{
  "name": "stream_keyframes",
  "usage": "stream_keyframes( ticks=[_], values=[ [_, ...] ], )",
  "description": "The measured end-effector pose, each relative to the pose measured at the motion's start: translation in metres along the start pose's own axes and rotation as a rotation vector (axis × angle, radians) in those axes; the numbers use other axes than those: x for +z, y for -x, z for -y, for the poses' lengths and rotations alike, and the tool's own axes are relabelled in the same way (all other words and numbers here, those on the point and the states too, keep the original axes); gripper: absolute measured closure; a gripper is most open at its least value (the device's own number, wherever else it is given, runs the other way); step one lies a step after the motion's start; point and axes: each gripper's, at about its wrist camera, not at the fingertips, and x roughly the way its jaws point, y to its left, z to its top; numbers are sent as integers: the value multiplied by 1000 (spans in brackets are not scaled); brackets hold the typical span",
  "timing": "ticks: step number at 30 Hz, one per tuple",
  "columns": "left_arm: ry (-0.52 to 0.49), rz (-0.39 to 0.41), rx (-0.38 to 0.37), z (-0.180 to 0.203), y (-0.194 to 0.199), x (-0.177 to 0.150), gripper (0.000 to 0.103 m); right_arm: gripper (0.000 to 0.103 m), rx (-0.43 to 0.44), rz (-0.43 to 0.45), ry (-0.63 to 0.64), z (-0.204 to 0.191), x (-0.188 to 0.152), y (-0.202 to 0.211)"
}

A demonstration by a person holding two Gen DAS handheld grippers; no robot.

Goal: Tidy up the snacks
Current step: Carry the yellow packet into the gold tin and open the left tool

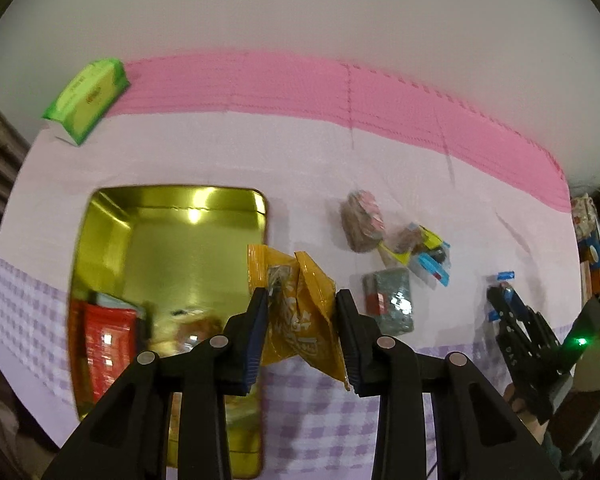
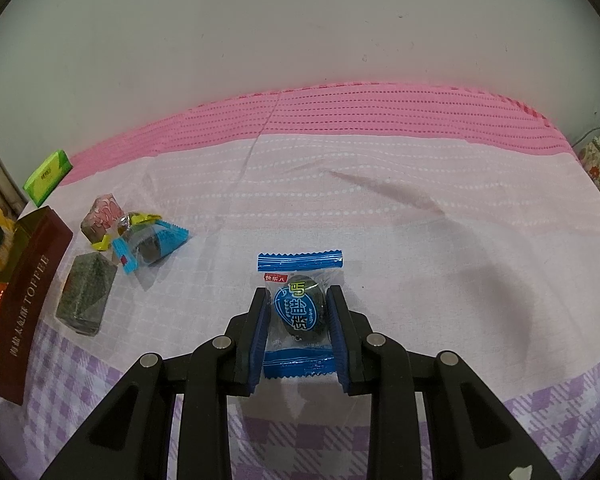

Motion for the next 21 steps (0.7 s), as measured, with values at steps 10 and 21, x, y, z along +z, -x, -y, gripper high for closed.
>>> stream_keyframes(
  ticks=[10, 21],
  values=[
    [58, 33, 102, -61, 5, 8, 68, 76, -37, -4, 28, -7, 0, 0],
    [95, 19, 201, -107, -20, 17, 68, 76, -73, -8, 56, -13, -1, 0]
  ],
)
